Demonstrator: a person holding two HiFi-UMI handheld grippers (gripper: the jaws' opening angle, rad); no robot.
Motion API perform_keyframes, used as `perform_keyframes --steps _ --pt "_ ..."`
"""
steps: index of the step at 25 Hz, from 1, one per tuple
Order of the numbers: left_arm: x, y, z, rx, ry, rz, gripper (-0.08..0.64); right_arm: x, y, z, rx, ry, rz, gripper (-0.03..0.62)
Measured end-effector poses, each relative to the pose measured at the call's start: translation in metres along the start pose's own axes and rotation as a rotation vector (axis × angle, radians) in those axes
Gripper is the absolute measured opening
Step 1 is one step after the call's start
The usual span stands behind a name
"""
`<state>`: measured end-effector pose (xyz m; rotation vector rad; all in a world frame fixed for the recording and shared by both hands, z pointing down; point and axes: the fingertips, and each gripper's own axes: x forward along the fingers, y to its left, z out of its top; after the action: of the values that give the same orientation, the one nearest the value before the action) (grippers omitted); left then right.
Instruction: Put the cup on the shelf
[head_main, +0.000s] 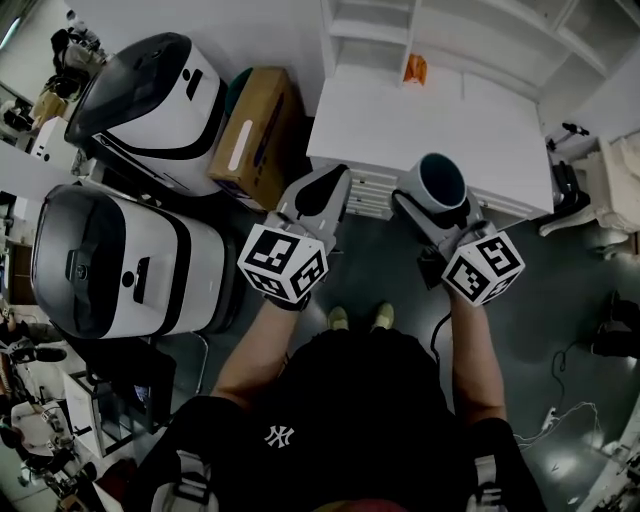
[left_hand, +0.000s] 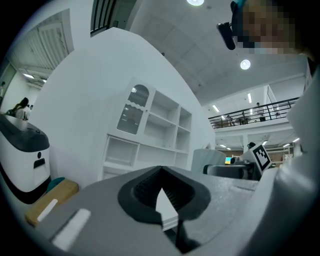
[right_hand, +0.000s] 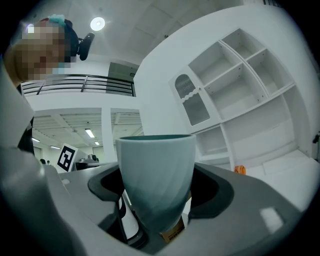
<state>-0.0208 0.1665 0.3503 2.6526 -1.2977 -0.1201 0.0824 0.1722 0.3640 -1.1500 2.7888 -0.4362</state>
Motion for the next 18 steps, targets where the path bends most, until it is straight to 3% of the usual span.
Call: perform_keyframes --steps 11,18 --pt "-0.025 0.044 -0.004 -0.024 0.002 -0.019 0.0 0.039 0.023 -0.013 -0.018 0.005 -0.035 0.391" --pt "-0.008 0.054 -0.008 -0.022 0.011 -0.04 0.0 0.065 0.011 -0.018 -0.026 0.035 -0.037 0.391"
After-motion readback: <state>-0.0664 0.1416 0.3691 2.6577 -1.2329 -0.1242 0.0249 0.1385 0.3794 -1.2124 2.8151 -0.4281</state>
